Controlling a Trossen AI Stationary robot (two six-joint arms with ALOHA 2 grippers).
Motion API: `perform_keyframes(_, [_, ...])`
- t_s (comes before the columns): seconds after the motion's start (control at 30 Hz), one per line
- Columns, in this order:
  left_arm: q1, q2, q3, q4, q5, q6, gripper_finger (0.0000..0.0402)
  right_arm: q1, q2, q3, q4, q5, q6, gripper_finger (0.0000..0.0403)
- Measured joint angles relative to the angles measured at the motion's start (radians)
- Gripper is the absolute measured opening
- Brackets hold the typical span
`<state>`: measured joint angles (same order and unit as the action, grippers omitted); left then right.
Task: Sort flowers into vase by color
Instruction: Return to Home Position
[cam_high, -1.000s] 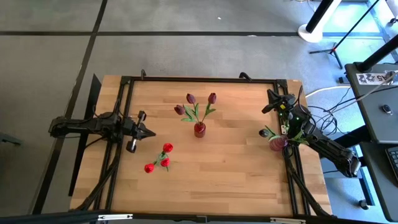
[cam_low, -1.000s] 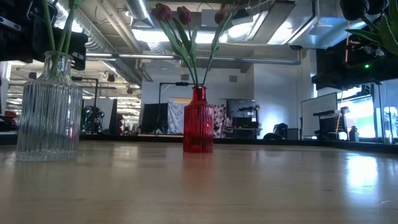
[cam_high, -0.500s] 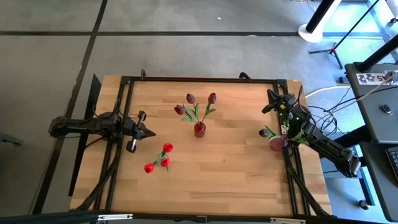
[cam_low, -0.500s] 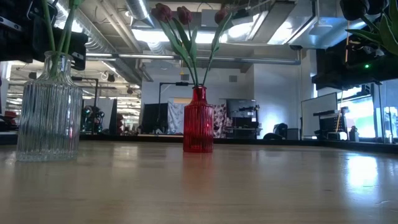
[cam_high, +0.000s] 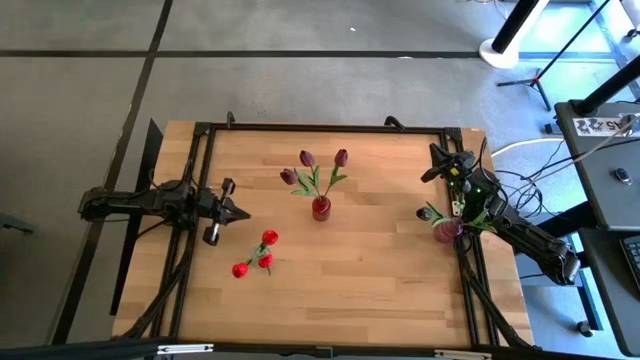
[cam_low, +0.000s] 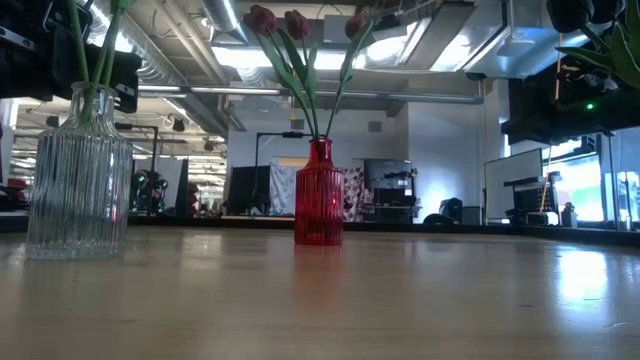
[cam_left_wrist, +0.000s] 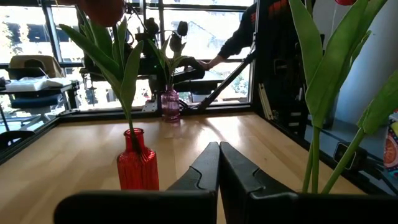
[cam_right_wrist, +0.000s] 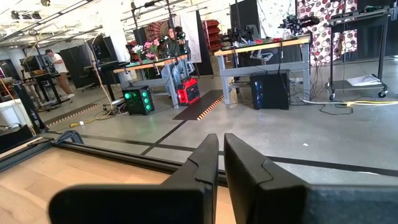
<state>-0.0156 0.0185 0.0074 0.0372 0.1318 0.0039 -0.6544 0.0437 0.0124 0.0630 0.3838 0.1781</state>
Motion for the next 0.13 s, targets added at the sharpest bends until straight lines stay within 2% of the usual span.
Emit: perform_keyframes(0.13, [0.000, 0.000, 0.000, 0.000, 0.000, 0.000, 0.0000, 0.000, 0.000, 0.000, 0.000, 0.000, 0.000, 0.0028])
